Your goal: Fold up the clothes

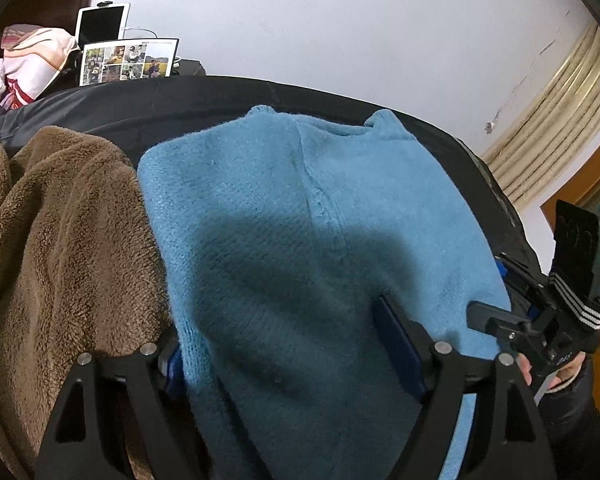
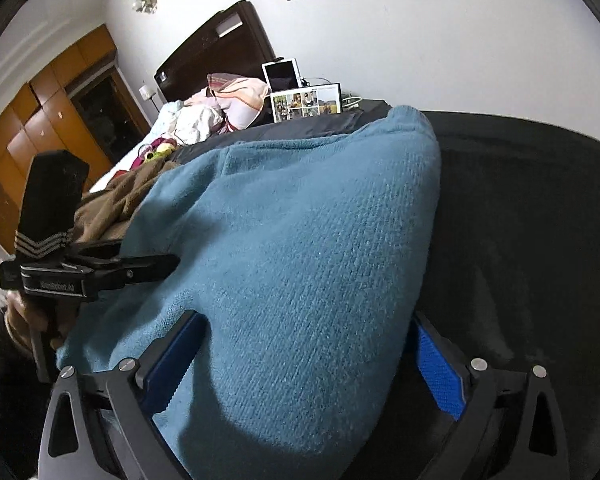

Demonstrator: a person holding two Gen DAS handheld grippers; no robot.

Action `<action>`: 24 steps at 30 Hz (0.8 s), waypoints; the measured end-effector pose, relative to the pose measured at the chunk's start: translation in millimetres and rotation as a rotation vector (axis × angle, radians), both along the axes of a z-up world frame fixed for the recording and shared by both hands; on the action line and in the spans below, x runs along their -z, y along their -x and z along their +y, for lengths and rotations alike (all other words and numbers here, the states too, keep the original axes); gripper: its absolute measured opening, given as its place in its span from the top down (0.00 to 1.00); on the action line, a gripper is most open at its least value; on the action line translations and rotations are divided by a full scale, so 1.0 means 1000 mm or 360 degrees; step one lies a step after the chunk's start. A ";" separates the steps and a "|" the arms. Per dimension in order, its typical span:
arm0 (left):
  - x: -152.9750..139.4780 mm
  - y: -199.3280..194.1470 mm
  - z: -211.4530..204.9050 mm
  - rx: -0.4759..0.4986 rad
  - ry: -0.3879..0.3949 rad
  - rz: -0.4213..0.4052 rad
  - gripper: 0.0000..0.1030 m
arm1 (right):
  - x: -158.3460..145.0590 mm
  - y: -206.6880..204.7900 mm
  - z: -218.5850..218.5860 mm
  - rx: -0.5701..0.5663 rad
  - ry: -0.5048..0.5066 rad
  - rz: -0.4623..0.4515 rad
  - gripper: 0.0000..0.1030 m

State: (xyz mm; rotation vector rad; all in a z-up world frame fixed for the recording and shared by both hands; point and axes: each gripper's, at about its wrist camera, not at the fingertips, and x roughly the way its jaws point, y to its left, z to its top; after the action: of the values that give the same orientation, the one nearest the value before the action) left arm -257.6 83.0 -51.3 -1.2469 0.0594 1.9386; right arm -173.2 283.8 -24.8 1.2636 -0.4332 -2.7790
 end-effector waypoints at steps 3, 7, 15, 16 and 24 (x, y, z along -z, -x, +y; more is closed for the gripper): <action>0.001 -0.002 0.001 0.0000 -0.0001 0.0002 0.19 | 0.002 -0.002 -0.003 -0.0018 -0.0066 -0.0037 0.02; 0.004 -0.003 0.000 -0.0008 -0.0009 -0.0010 0.19 | 0.006 -0.002 0.000 -0.0037 -0.0075 -0.0083 0.02; 0.007 -0.014 0.003 0.0010 -0.0005 -0.0045 0.19 | -0.001 -0.018 -0.005 -0.0060 -0.0267 -0.0086 0.02; 0.007 -0.016 0.004 0.0011 -0.0005 -0.0052 0.19 | -0.002 -0.022 -0.005 -0.0054 -0.0283 -0.0087 0.02; 0.009 -0.047 0.010 0.0094 -0.0012 -0.0079 0.19 | 0.000 -0.070 0.009 -0.0070 -0.0327 -0.0151 0.02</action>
State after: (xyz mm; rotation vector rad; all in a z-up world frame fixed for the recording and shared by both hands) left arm -210.7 92.9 -59.9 -1.2738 0.0624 1.8551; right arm -103.7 292.8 -25.1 1.4310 -0.1238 -2.7937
